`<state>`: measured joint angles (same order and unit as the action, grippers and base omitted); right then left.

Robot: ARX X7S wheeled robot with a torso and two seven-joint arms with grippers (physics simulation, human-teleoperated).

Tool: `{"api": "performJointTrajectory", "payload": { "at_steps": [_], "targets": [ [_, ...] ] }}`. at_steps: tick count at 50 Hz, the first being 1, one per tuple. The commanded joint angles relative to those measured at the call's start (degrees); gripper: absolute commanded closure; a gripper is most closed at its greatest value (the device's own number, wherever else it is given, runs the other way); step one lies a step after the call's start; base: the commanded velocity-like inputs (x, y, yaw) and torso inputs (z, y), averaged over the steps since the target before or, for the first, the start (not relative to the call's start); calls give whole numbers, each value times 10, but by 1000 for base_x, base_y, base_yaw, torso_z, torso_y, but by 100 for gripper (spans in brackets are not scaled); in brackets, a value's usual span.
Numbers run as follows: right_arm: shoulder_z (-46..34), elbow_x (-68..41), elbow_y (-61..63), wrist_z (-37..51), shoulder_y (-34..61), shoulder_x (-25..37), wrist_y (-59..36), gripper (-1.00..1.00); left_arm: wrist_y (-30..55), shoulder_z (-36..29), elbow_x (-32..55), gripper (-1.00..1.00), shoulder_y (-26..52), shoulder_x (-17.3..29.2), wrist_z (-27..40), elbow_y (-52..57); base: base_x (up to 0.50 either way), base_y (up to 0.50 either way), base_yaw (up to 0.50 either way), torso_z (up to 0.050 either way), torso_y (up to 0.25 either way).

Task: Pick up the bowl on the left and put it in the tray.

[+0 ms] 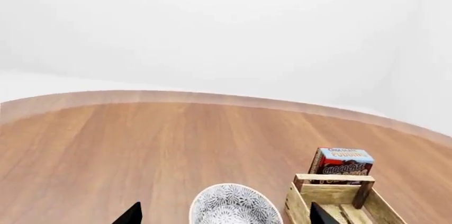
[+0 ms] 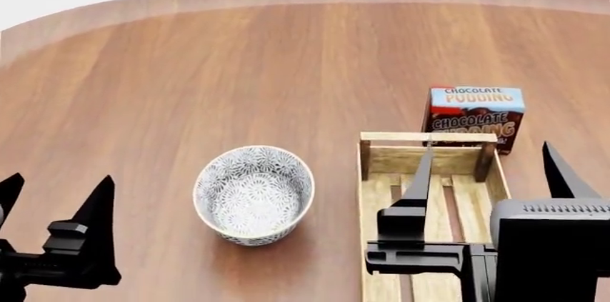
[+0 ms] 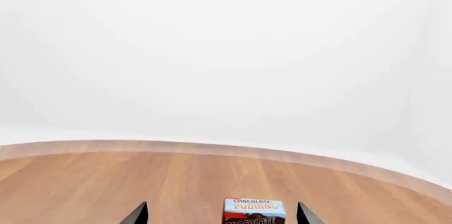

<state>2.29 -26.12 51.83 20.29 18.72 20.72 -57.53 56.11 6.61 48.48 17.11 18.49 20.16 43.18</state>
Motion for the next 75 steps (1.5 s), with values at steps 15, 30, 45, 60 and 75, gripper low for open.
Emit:
{"api": "performJointTrajectory", "payload": {
  "at_steps": [15,30,45,60,75],
  "targets": [
    [-2,-6,0,3,-6,7,8,-100,-13,-3,0,-100,-3,6,4,-1,0,0,0,0,-250],
    [-6,-9,-3,7,-4,11,9,-100,-13,-5,4,-100,-2,11,10,1,0,0,0,0,-250],
    [-12,-7,-12,6,-10,15,22,-100,-20,-10,2,-100,-5,14,10,-2,0,0,0,0,-250],
    [-83,62,-43,-23,-54,58,119,-100,-30,-17,-8,-100,-20,16,8,-19,0,0,0,0,-98],
    [-388,341,-275,-105,195,159,229,-100,-44,-31,-20,-100,-28,18,0,-30,0,0,0,0,0]
  ]
}}
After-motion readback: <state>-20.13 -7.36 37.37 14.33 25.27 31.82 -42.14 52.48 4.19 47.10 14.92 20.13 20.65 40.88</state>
